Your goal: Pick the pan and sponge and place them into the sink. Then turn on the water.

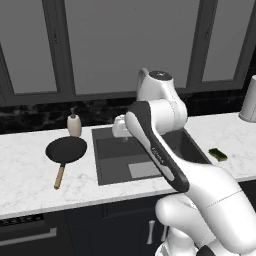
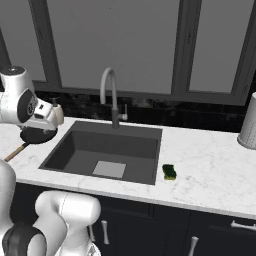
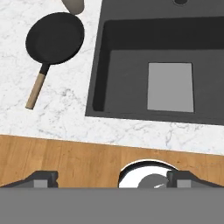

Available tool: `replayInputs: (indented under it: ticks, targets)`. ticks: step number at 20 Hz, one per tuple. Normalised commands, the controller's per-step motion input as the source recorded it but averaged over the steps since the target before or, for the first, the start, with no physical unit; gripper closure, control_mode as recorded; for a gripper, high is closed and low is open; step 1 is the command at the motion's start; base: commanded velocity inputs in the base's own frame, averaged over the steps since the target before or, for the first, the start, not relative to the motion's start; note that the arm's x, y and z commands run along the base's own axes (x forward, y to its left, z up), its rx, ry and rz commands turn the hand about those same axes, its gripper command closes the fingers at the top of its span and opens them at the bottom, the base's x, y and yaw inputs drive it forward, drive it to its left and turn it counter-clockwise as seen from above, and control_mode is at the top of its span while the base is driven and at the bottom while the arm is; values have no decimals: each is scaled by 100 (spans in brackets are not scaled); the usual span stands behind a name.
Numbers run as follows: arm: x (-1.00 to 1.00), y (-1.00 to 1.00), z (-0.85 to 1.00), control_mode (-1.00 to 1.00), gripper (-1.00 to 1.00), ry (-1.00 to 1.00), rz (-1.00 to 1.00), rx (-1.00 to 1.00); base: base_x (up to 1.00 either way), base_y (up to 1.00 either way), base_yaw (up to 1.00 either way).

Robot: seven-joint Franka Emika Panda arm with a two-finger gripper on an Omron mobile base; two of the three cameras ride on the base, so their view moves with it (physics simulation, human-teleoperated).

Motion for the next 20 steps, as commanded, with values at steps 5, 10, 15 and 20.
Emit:
replayInputs:
  ticks: [5, 10, 15, 20]
  targets:
    - [1, 94, -12, -100, -100, 3, 0, 0, 0, 0, 0]
    - [4, 74, -23, -100, -100, 3, 0, 0, 0, 0, 0]
    - [11, 52, -24, -100, -100, 1, 0, -3, 0, 0, 0]
    - [20, 46, -29, -100, -100, 0, 0, -5, 0, 0, 0]
